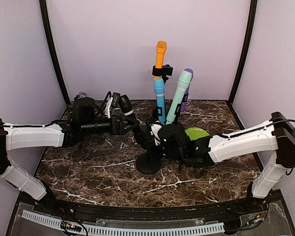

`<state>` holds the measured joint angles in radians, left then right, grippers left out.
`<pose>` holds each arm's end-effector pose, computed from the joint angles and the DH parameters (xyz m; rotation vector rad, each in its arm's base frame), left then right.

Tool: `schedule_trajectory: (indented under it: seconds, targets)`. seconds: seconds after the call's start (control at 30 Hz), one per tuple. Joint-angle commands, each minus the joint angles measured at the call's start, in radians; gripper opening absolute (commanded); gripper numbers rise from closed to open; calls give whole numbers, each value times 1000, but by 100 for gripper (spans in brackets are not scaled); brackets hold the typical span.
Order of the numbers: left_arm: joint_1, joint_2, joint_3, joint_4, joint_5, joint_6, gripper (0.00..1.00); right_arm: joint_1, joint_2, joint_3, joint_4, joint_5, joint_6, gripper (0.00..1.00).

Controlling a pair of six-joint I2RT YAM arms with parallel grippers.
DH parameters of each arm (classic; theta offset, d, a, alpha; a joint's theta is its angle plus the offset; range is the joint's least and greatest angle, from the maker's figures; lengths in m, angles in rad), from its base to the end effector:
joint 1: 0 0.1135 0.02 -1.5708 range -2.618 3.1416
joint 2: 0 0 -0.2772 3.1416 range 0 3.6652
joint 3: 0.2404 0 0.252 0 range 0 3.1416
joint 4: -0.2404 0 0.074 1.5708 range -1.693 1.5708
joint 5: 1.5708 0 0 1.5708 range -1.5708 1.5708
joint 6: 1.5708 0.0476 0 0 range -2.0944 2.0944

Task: Remove the microphone from the stand
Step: Adjust the microphone stand with the microphone at the center of the board.

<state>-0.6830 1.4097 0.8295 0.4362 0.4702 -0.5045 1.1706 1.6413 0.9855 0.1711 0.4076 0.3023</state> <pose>0.2411 -0.2240 0.2864 0.5426 1.7944 -1.2532 0.1632 0.3373 0.2335 -0.6258 1.9533 0.5135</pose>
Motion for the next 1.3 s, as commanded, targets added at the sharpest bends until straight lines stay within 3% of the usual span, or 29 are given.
schedule_trajectory:
  seconds: [0.0, 0.37, 0.63, 0.77, 1.27]
  targets:
    - [-6, -37, -15, -20, -33, 17, 75, 25, 24, 80, 104, 7, 29, 0]
    - [-6, -59, -27, -40, -97, 36, 54, 40, 47, 107, 93, 22, 45, 0]
    - [-6, -56, -21, -61, -127, 33, 62, 47, 66, 119, 107, 13, 53, 0]
    - [-6, -62, -25, -62, -139, 34, 60, 48, 76, 133, 109, 16, 77, 0]
    - [-6, -77, -37, -39, -141, 47, 24, 50, 110, 159, 79, 7, 96, 0]
